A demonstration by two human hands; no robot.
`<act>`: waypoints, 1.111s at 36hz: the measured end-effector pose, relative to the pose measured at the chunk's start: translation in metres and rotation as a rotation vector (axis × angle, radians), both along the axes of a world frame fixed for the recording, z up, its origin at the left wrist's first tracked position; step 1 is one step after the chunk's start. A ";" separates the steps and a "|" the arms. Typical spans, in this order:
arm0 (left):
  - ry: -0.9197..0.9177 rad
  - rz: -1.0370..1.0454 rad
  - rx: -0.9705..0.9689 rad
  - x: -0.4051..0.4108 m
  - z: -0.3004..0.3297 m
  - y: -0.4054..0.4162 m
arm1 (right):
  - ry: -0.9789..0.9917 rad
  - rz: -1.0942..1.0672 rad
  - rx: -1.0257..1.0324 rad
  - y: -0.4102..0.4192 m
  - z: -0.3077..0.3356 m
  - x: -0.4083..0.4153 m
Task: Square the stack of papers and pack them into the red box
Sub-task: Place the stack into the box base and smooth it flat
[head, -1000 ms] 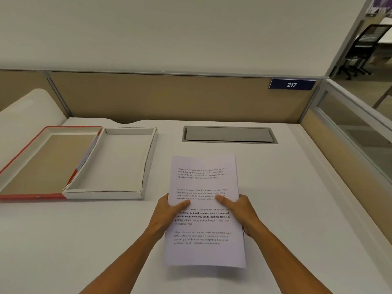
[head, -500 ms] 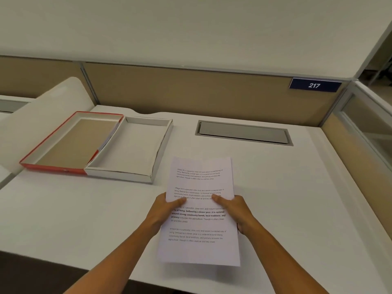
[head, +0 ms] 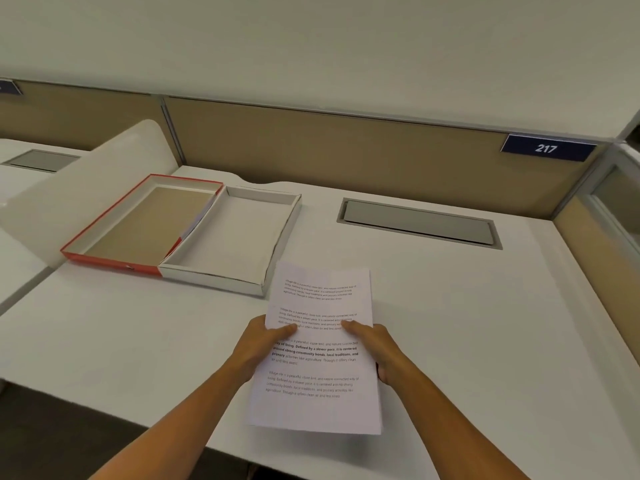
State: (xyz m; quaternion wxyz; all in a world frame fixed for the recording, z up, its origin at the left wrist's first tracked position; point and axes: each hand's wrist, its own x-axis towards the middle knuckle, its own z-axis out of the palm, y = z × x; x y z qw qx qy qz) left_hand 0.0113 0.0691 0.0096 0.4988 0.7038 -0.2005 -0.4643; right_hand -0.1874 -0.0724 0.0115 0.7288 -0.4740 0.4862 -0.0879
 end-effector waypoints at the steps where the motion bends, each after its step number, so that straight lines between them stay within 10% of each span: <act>1: -0.004 0.000 -0.002 0.005 0.001 -0.001 | -0.002 -0.004 0.007 -0.001 0.000 0.005; 40: -0.089 -0.070 0.033 0.307 0.072 -0.089 | 0.097 -0.040 -0.232 -0.050 0.079 0.307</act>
